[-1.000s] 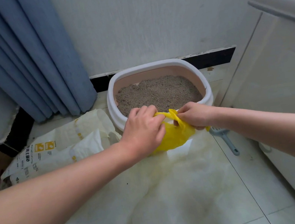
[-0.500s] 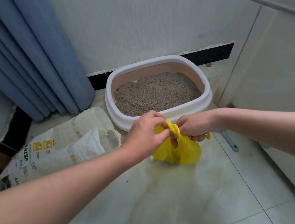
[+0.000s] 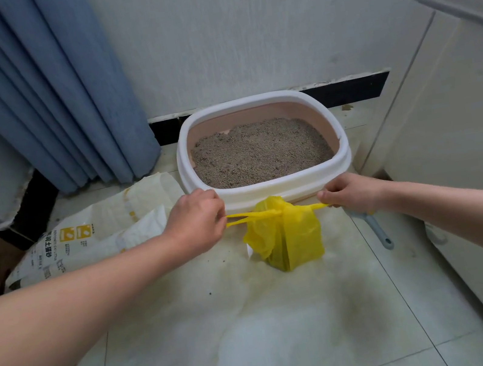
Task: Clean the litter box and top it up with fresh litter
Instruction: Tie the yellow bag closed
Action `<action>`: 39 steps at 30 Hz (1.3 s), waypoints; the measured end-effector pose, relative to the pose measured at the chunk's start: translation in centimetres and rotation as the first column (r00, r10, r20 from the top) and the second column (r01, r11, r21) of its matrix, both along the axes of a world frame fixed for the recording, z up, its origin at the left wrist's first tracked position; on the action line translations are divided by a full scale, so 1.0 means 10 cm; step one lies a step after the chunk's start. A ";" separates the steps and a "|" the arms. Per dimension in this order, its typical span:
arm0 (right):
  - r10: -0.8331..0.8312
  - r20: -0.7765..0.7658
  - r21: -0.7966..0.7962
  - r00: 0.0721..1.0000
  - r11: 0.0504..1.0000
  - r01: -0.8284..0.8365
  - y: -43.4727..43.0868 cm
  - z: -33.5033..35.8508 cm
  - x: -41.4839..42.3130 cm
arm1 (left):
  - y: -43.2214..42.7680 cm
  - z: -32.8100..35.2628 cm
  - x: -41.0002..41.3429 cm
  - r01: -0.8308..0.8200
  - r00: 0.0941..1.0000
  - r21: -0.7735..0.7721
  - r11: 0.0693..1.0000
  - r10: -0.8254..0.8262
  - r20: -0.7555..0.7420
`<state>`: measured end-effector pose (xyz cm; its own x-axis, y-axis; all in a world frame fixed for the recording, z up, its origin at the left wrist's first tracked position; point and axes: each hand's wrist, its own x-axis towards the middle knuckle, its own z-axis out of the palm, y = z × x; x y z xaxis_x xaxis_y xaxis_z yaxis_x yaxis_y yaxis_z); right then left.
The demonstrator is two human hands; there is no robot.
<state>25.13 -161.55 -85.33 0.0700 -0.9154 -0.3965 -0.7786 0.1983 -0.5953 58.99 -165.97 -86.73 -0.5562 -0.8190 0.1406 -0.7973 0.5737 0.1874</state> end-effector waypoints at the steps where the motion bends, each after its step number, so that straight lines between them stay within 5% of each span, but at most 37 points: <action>1: 0.027 0.013 -0.016 1.000 1.000 -0.027 0.00 -0.01 0.01 | 0.02 -0.01 0.00 0.000 1.000 0.009 1.000 0.000 0.027; 7: 0.176 0.028 -0.073 0.984 0.982 -0.174 0.03 0.02 0.09 | 0.15 0.00 -0.08 -0.078 0.997 0.191 0.979 0.077 0.009; 13: 0.292 -0.162 -0.216 0.943 0.922 -0.323 0.08 0.00 0.24 | 0.23 0.05 -0.35 -0.127 0.982 0.281 0.951 0.082 0.168; 17: 0.327 -0.250 -0.242 0.911 0.890 -0.386 0.10 0.02 0.28 | 0.24 0.03 -0.47 -0.154 0.976 0.697 0.700 0.218 -0.003; 21: 0.326 -0.271 -0.225 0.906 0.893 -0.389 0.11 0.00 0.26 | 0.22 0.02 -0.44 -0.143 0.938 0.788 0.599 0.335 -0.085; 26: 0.271 -0.308 -0.284 0.912 0.889 -0.360 0.13 -0.02 0.26 | 0.19 0.02 -0.40 -0.099 0.943 0.707 0.700 0.293 -0.159; 32: 0.211 -0.338 -0.396 0.917 0.852 -0.342 0.08 0.12 0.26 | 0.08 0.17 -0.36 -0.025 0.975 0.405 0.914 0.112 -0.192; 39: 0.137 -0.314 -0.531 0.939 0.795 -0.294 0.05 0.26 0.23 | -0.01 0.28 -0.34 0.018 0.974 0.135 0.991 0.014 -0.227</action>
